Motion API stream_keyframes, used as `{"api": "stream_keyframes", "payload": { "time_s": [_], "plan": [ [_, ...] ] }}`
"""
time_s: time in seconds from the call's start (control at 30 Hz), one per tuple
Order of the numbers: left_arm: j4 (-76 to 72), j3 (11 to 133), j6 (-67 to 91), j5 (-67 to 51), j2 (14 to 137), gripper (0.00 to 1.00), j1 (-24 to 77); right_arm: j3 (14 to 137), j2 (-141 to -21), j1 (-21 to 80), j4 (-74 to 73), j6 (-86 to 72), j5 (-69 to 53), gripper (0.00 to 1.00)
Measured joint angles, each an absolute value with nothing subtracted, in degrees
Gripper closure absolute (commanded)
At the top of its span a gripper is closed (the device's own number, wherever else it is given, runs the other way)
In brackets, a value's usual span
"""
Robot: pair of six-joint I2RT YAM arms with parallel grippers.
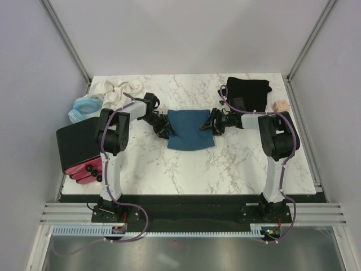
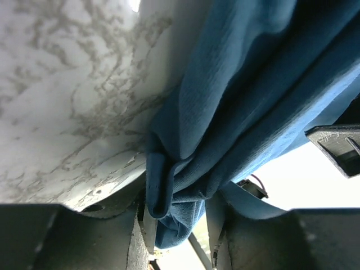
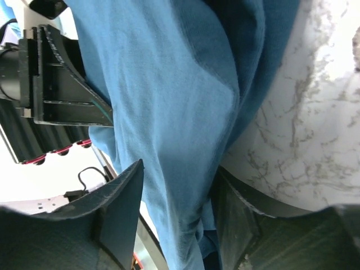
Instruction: Fold and stack the t-shirts
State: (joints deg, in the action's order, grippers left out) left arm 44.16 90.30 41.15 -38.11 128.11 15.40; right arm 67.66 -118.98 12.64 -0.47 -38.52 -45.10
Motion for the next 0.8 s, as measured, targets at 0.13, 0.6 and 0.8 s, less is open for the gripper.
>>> {"api": "stream_keyframes", "payload": {
  "time_s": [0.13,0.6,0.8],
  "plan": [
    [43.31,89.86,41.15,-38.96,128.14,0.59,15.4,68.23,-119.5,12.88,0.27,-39.38,-46.46,0.37],
    [42.85,89.69,41.12,-39.59,128.49,0.65,15.4,68.86,-122.02,16.49,1.58,-40.71,-44.14,1.0],
    [42.7,89.6,41.12,-39.62,128.49,0.65,15.4,68.4,-120.77,17.1,1.06,-40.12,-41.6,1.0]
  ]
}}
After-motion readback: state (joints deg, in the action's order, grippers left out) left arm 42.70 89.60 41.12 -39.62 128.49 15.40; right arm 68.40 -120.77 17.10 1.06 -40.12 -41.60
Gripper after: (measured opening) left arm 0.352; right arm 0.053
